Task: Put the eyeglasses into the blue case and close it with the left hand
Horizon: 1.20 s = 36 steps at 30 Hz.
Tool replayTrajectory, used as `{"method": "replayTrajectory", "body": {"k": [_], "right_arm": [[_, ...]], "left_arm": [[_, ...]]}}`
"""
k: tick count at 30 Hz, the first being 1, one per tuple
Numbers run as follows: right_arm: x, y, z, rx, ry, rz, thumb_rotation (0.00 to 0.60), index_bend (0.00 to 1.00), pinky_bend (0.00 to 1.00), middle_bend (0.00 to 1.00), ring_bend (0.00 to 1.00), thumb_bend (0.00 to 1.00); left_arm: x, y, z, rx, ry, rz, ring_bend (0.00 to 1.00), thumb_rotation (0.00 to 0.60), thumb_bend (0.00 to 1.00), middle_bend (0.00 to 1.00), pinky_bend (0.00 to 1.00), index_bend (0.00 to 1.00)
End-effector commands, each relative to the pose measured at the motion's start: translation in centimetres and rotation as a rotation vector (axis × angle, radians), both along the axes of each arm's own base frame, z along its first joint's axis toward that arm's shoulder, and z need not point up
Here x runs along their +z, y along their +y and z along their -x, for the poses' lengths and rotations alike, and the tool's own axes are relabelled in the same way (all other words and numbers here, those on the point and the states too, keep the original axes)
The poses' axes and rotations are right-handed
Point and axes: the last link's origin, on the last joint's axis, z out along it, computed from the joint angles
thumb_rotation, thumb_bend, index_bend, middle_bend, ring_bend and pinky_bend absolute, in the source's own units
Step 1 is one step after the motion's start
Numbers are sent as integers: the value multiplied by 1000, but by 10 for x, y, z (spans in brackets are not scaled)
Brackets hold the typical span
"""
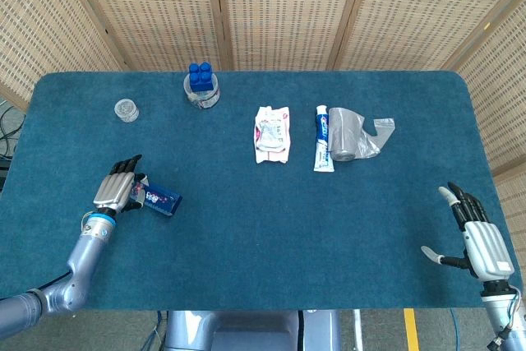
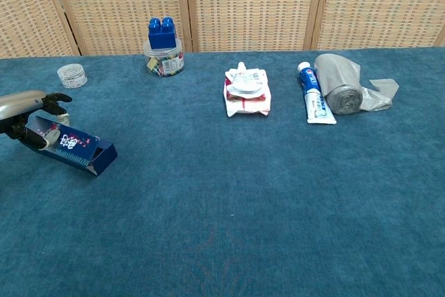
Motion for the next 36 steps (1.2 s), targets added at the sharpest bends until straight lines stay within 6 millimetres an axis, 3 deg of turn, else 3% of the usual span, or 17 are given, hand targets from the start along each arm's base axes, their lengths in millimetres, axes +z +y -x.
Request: {"method": "replayTrajectory", "body": {"k": [1,2,6,8,14,16,18,21,26,36], "right_arm": [[0,0,0,0,0,0,600,0,0,0,0,0],[0,0,0,0,0,0,600,0,0,0,0,0],[0,0,0,-1,1,0,600,0,0,0,0,0],[0,0,0,-1,1,0,600,0,0,0,0,0],[0,0,0,-2,0,0,600,0,0,0,0,0],[0,0,0,-2,-1,-1,600,0,0,0,0,0],[0,0,0,-3,-1,-1,600,0,0,0,0,0],[0,0,0,-4,-2,-4,600,0,0,0,0,0],[0,0,-1,-4,-2,-5,600,0,0,0,0,0],[0,0,-1,-7,-5,-6,600,0,0,0,0,0]], "left_arm": [[1,2,0,0,-2,-4,0,600,531,0,0,617],[2,3,0,0,-4,-7,0,600,527,0,0,551],[5,6,-1,-2,-18,-16,0,600,505,0,0,105],[8,8,-2,-5,-29,-23,0,600,489,0,0,12],[22,10,-2,-14,-57,-44,0,600,424,0,0,0],[31,9,-3,-27,-59,-42,0,600,349,0,0,0],[39,5,-2,-40,-54,-12,0,600,186,0,0,0],[46,-2,0,-64,-12,44,0,600,16,0,0,0],[43,-10,6,-107,110,162,0,600,0,0,0,0],[15,3,2,-132,135,156,0,600,0,0,0,0]]}}
